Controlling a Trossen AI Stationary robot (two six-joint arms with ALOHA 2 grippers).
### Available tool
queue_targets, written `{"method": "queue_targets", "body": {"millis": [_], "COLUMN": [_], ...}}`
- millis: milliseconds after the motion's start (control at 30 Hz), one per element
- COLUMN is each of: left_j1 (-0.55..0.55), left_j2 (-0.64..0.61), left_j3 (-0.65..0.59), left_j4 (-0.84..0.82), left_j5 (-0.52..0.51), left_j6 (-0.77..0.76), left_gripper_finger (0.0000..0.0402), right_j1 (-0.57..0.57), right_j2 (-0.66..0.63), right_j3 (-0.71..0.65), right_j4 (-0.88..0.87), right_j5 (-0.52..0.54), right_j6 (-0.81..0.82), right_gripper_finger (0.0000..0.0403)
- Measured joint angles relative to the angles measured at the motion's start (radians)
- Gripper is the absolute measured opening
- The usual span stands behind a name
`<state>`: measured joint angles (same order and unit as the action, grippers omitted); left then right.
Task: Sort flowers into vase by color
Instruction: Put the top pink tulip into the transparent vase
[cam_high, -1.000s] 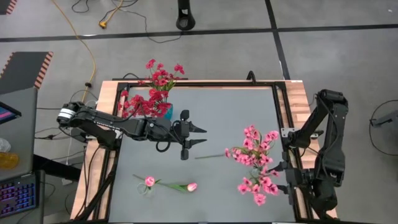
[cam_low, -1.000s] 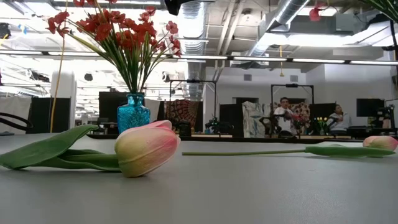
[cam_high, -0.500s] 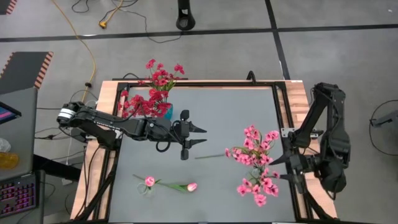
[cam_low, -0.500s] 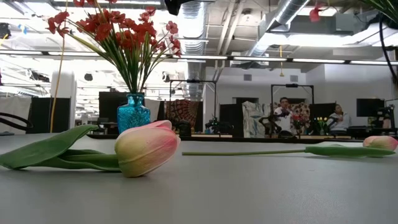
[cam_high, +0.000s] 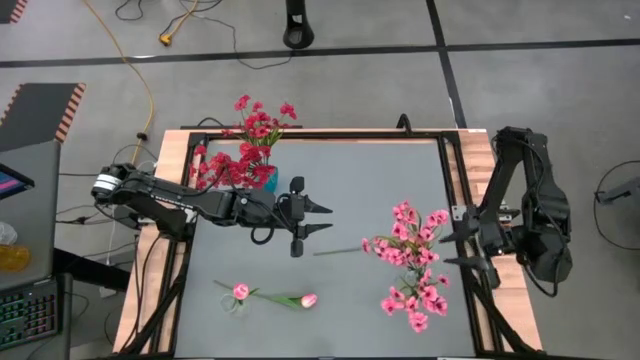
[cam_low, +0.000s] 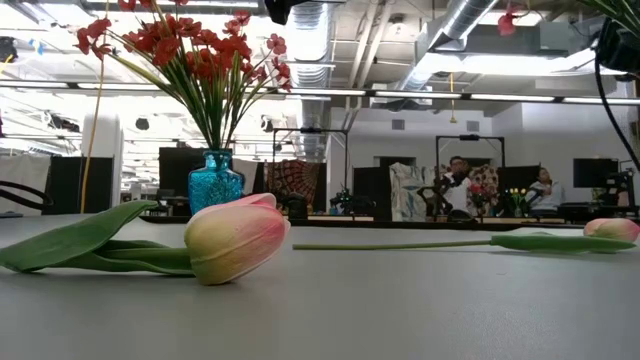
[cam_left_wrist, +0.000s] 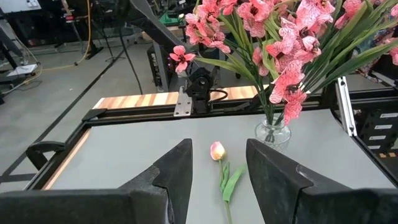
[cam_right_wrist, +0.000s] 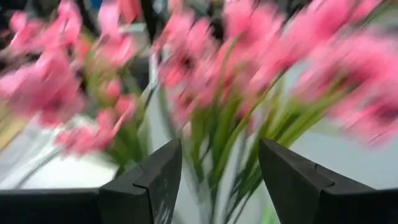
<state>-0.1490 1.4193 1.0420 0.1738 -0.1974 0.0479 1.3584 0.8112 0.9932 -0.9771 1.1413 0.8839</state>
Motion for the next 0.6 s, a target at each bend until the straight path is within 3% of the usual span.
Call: {"method": "queue_targets", "body": {"millis": [200, 433, 600], "left_j1": [0.0, 0.0, 0.0], "left_j2": [0.0, 0.0, 0.0], "left_j3": [0.0, 0.0, 0.0], "left_j4": [0.0, 0.0, -0.002], "left_j5": [0.0, 0.0, 0.003], "left_j6": [0.0, 0.0, 0.0], "left_gripper_finger": [0.0139, 0.0139, 0.0139], "right_j1": [0.0, -0.002, -0.087], "right_j2": [-0.048, -0.08, -0.079], "right_j3": [0.0, 0.0, 0.0], "right_j4": [0.131, 0.444, 0.678], "right_j5": [0.157, 0.168, 0.167], "right_j6": [-0.168, -0.544, -0.805], "right_gripper_finger": [0.0238, 0.0238, 0.0238]}}
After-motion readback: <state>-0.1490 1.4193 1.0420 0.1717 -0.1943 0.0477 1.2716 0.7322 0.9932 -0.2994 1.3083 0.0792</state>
